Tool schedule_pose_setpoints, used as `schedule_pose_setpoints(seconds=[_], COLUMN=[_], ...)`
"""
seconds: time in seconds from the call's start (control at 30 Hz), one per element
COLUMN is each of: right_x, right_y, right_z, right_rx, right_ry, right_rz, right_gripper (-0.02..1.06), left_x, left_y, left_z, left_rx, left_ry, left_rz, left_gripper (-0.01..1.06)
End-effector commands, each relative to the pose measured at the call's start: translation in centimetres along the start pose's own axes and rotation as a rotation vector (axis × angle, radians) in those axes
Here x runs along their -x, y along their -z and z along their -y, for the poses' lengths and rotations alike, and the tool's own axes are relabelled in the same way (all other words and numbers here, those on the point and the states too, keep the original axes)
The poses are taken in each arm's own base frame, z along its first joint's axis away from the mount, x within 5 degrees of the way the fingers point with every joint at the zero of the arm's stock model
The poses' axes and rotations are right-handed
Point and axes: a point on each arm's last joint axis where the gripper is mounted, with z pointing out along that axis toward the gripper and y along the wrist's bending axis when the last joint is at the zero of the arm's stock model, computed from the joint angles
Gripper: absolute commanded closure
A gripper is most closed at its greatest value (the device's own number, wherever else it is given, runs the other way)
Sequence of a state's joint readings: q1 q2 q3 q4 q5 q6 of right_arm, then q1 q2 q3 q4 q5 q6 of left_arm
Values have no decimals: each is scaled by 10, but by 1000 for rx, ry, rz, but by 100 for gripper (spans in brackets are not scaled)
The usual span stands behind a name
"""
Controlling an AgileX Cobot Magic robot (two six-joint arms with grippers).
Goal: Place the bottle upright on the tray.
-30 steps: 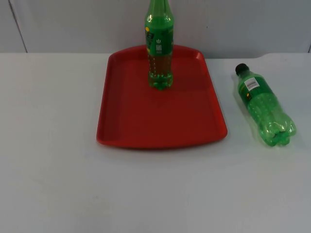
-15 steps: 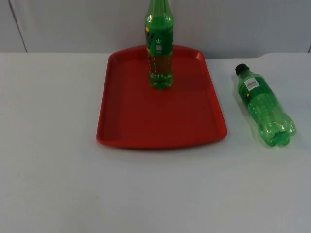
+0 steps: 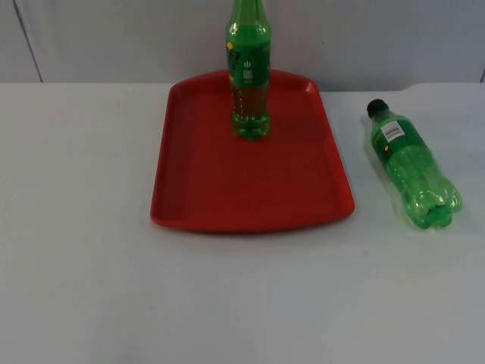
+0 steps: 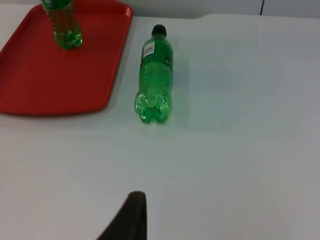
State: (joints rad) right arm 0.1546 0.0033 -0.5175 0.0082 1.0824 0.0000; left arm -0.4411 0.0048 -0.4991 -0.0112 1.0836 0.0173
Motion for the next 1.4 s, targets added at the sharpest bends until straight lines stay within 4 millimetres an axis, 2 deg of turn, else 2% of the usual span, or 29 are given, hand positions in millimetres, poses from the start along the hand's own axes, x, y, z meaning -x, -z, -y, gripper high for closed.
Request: schedule_pose_setpoints(seconds=[0.0, 0.9, 1.0, 1.13, 1.2, 1.37], right_x=[0, 2, 15, 30, 37, 81], right_y=[0, 2, 11, 19, 16, -13], right_z=[0, 2, 2, 2, 2, 2], right_rx=[-3, -21, -24, -28, -27, -25], right_ry=[16, 26, 27, 30, 30, 30], right_rz=[6, 26, 123, 170, 144, -20], right_gripper=[0, 0, 0, 0, 0, 1], left_x=[0, 0, 0, 0, 0, 0], left_y=[0, 0, 0, 0, 0, 0], left_z=[0, 0, 0, 0, 0, 0], left_rx=[-3, -3, -3, -3, -3, -3], left_ry=[5, 5, 5, 5, 5, 5], left_rz=[9, 9, 9, 9, 9, 9], left_gripper=[0, 0, 0, 0, 0, 0])
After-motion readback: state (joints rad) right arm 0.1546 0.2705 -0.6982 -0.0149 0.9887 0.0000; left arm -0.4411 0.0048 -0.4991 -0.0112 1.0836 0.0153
